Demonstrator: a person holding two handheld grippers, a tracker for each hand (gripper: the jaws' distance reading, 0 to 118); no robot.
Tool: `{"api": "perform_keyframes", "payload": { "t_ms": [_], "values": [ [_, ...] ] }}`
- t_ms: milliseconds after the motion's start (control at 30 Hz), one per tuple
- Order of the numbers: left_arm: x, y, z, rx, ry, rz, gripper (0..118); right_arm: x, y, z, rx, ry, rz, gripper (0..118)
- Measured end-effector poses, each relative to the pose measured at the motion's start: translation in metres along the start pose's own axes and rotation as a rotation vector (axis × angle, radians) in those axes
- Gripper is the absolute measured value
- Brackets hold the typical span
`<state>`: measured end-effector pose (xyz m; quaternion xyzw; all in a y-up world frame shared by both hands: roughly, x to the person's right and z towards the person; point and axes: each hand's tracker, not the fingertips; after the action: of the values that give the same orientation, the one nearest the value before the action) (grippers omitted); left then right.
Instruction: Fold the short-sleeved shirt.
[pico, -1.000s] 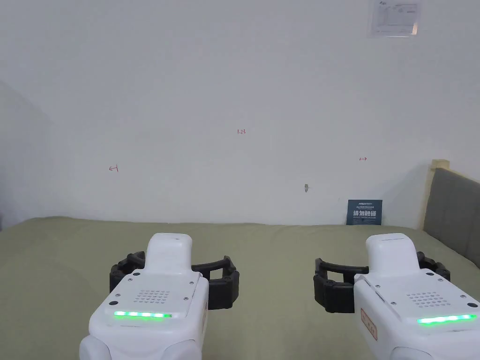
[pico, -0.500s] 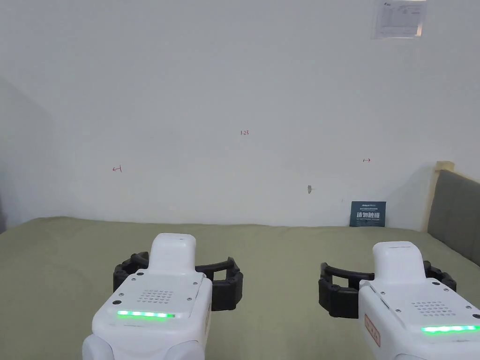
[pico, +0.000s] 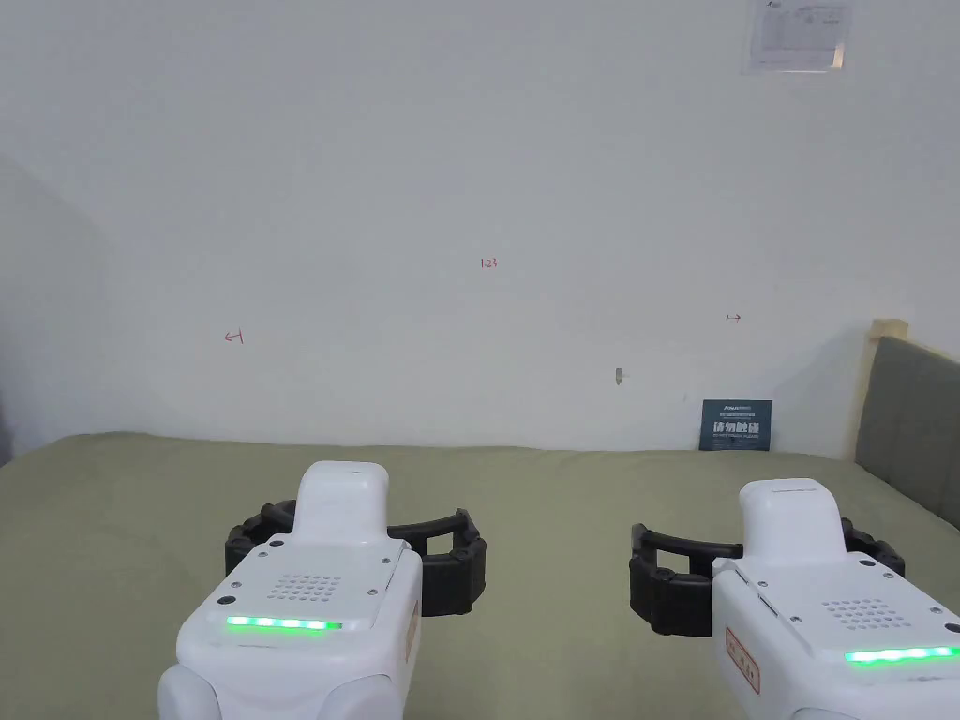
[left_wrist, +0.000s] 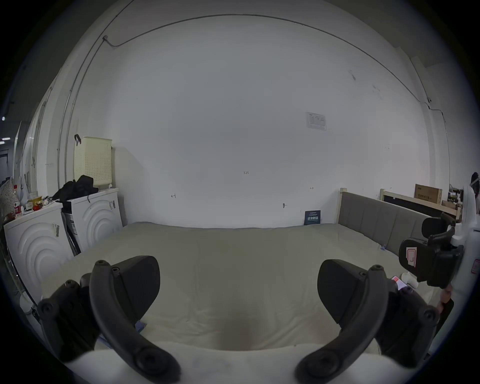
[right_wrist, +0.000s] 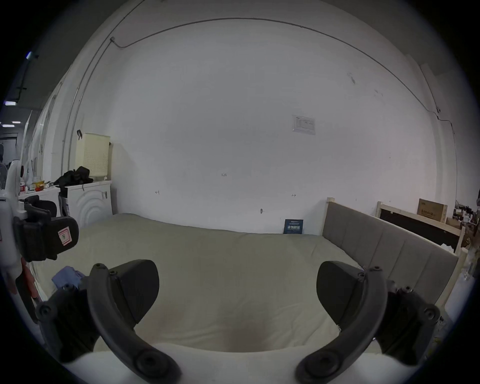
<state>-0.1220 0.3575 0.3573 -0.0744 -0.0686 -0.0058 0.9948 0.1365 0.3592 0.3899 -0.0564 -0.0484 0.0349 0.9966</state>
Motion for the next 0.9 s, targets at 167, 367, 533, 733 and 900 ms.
{"api": "perform_keyframes", "payload": {
  "t_ms": [167,367,533,733,900],
  "values": [
    [0.0,0.0013,0.0011,-0.001,-0.006,0.006,118,0.0013,0.0014,-0.0004,-0.002,-0.004,-0.009,118],
    [0.0002,0.0014,0.0018,0.0,-0.005,0.007,118,0.0013,0.0038,0.0004,0.0,-0.004,0.0,118],
    [0.0024,0.0017,0.002,0.002,-0.008,0.009,118,-0.0021,0.001,0.0005,0.053,-0.047,0.003,118],
    [0.0035,0.0039,0.002,0.003,-0.011,0.008,118,0.0058,0.0065,-0.0016,-0.041,0.0,-0.087,118],
    [0.0027,0.0049,0.0016,-0.001,-0.014,0.015,118,0.0028,0.0035,0.0015,0.001,-0.027,-0.055,118]
  ]
}}
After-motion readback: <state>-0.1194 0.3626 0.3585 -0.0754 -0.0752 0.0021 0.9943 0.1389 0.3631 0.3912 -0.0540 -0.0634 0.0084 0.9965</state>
